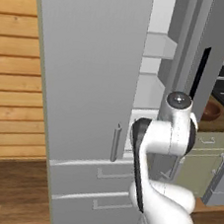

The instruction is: Grab a lemon wedge from the fridge and one ice cube from the ice bowl, and put them in the glass of lemonade.

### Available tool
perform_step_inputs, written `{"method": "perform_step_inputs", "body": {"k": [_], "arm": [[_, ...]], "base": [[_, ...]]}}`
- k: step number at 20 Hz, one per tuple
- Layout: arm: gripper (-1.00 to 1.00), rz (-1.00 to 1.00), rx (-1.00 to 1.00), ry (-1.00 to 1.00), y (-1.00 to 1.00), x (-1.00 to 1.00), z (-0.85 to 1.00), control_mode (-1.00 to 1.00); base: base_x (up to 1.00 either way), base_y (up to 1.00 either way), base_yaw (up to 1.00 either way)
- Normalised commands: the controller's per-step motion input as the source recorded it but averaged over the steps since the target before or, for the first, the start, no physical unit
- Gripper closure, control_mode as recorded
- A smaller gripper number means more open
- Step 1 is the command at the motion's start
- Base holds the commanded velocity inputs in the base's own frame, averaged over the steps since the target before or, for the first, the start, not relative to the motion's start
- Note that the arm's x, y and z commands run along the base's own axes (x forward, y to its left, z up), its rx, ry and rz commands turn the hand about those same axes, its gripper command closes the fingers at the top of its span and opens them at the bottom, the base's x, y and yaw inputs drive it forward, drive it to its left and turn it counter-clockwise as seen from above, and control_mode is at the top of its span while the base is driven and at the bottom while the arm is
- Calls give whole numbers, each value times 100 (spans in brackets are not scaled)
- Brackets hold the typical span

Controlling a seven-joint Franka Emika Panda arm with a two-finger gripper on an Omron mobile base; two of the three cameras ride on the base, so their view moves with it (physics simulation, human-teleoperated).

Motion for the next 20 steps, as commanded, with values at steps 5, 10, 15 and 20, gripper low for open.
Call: {"method": "perform_step_inputs", "body": {"k": [5, 10, 15, 20], "arm": [[-100, -6, -46, 27, 95, 37, 36, -100], [-100, 1, -61, 7, 76, 61, 17, -100], [-100, 6, -52, 7, 16, 71, 0, -100], [-100, 0, -27, 9, -22, 34, 0, -100]], "base": [[0, 0, 0], [0, 0, 0], [0, 0, 0], [0, 0, 0]]}}
